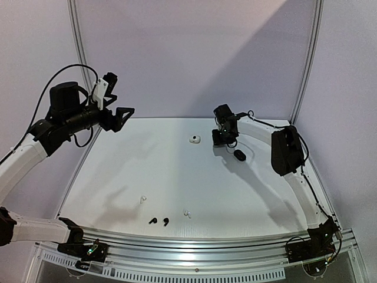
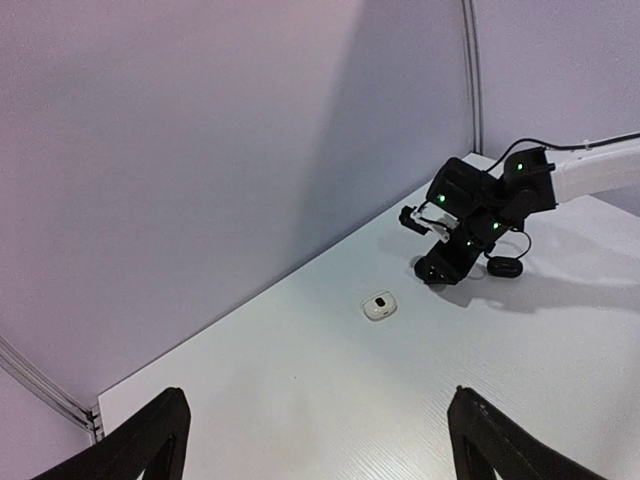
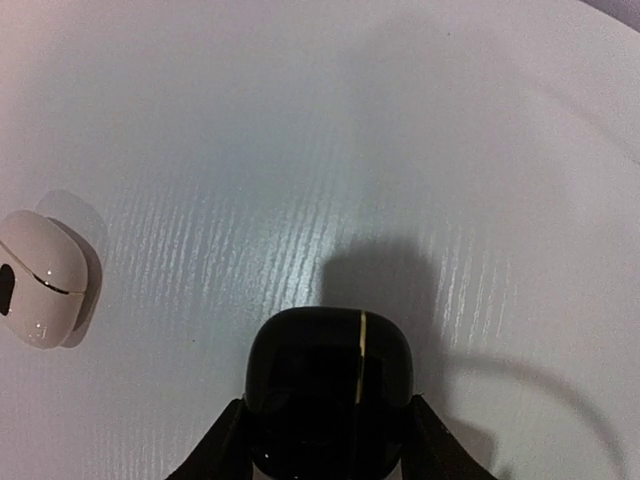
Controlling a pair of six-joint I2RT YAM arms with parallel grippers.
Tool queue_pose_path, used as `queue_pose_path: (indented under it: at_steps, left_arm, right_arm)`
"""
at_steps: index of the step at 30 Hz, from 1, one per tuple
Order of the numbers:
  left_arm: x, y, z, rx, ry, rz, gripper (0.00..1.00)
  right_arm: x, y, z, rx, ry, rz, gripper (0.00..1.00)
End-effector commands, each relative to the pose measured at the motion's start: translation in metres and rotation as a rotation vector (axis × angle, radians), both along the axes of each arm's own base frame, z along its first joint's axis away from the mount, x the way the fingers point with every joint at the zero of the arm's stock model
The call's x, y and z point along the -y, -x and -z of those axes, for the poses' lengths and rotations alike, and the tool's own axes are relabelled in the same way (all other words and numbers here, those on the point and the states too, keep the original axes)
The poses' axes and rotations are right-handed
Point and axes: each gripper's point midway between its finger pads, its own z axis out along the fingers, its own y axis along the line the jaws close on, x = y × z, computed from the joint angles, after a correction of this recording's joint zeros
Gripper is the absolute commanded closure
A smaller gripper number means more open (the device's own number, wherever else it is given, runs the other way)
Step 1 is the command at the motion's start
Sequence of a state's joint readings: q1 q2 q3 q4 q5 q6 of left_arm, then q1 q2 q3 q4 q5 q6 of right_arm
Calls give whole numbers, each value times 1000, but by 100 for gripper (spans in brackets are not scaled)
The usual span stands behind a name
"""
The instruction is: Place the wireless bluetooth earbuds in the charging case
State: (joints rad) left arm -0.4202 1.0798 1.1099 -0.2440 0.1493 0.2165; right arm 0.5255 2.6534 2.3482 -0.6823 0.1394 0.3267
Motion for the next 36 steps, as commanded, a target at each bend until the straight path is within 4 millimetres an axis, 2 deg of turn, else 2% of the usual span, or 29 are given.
queue_pose_path:
  at_steps: [1, 2, 4, 6, 7, 8, 9, 11, 12, 15, 18, 22, 25, 32, 36]
  left_arm:
    - [-3, -2, -12, 23, 13, -3, 8]
    - [-2, -1, -13, 19, 21, 1, 8]
    - [0, 3, -13, 3, 43, 23, 9]
    - [6, 10, -13, -22, 70, 67, 9]
    - [10, 14, -12, -37, 82, 100, 10]
    - [14, 19, -12, -51, 96, 130, 11]
    - [20, 26, -13, -67, 115, 184, 12]
    - [31, 39, -16, -99, 157, 278, 14]
    - [36, 46, -18, -110, 176, 329, 14]
    - [51, 67, -26, -129, 231, 479, 15]
    - [61, 78, -35, -156, 288, 573, 15]
    - [68, 84, -51, -170, 342, 631, 15]
    - [72, 91, -62, -161, 361, 672, 15]
    - [76, 96, -68, -158, 384, 696, 15]
    - [80, 91, -55, -198, 378, 678, 20]
  right_arm:
    - [-5, 18, 9, -47, -5, -62, 69]
    - [-5, 18, 5, -28, -7, -72, 71]
    - [-7, 14, -17, 54, -22, -98, 74]
    - [-11, 14, -66, 176, -52, -138, 75]
    - [-15, 18, -80, 234, -48, -183, 75]
    - [-20, 24, -122, 326, -72, -217, 75]
    - [-26, 37, -130, 368, -61, -275, 75]
    - [-46, 63, -185, 538, -37, -420, 76]
    - [-57, 83, -226, 646, -30, -491, 76]
    - [-84, 135, -302, 878, 57, -658, 75]
    - [-111, 179, -346, 1014, 137, -775, 75]
    - [-144, 225, -381, 1152, 226, -904, 75]
    - [-164, 253, -389, 1184, 264, -1001, 74]
    - [-197, 287, -393, 1221, 356, -1141, 75]
    - [-205, 299, -398, 1247, 337, -1168, 76]
